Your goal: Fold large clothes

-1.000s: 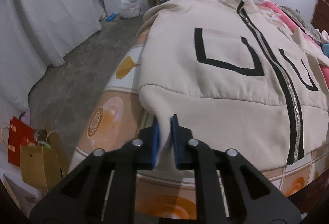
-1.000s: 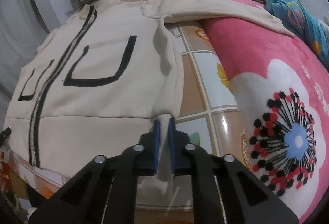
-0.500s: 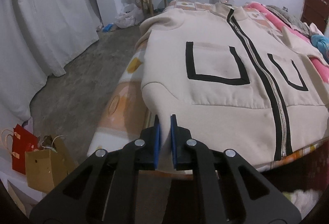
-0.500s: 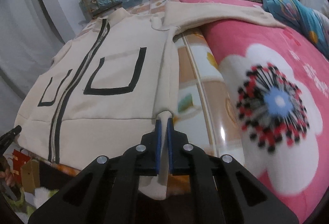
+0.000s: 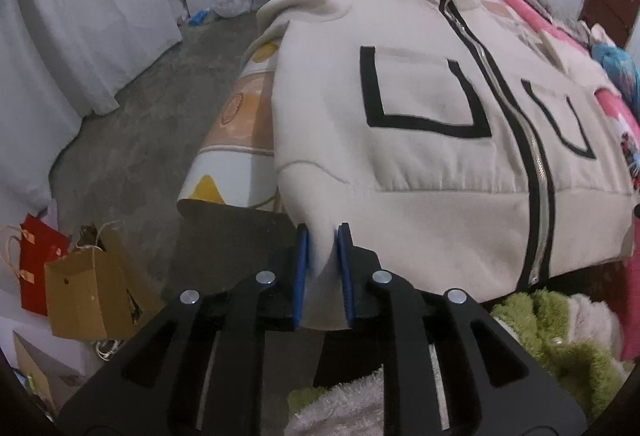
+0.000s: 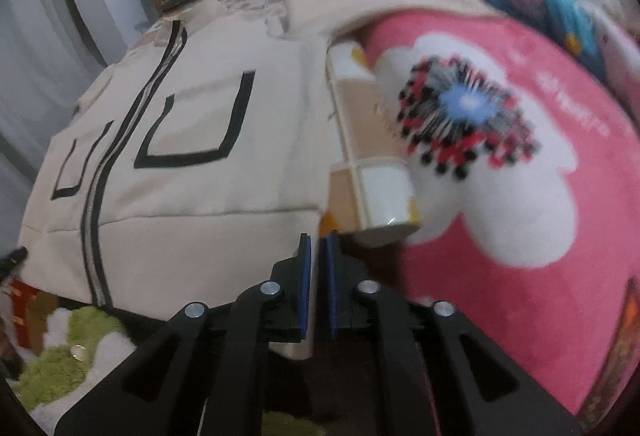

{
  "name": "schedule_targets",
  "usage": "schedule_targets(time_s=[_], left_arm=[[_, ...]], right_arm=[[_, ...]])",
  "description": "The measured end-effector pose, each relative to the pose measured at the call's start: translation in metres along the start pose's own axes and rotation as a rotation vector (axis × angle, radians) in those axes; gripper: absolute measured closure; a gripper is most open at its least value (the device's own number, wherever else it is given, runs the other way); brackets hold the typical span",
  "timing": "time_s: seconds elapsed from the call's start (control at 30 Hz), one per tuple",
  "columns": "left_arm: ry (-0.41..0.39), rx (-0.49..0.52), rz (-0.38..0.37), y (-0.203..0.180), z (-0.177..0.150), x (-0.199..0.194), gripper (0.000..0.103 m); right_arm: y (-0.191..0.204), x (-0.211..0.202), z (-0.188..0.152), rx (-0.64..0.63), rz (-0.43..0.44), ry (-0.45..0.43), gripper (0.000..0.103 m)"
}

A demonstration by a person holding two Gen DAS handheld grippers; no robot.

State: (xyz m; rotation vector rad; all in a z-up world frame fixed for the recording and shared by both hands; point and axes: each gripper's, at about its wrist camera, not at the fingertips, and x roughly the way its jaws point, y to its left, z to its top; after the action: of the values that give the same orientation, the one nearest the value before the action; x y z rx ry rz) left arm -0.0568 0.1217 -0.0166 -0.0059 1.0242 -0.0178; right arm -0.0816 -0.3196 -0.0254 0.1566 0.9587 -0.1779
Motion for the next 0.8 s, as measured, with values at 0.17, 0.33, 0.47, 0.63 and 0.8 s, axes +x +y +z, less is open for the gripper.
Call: schedule_targets(time_s=[0.17, 0.33, 0.47, 0.63, 0.8], left_arm=[[-0.062, 0.011, 0.021, -0.002, 0.015, -0.01, 0.067], [-0.116, 0.038, 0.011, -0.024, 0.042, -0.003, 0.036], [-0.129, 0.086, 0.012, -0.047, 0.062, 0.016, 0.019], [-0.089, 0.119, 0.02, -0.07, 0.085, 0.056, 0.016], [-0.026, 0.142, 0.055, -0.078, 0.095, 0.089, 0.014]], right_arm=[[0.008, -0.018, 0.018, -0.033, -0.029, -0.093, 0.061], [0.039, -0.01, 0.042, -0.073, 0.065, -0.138, 0.037], [0.081, 0.006, 0.062, -0.131, 0.154, -0.152, 0.019], [0.128, 0.052, 0.084, -0.194, 0.198, -0.089, 0.017], [0.154, 0.092, 0.093, -0.232, 0.164, -0.028, 0.017]])
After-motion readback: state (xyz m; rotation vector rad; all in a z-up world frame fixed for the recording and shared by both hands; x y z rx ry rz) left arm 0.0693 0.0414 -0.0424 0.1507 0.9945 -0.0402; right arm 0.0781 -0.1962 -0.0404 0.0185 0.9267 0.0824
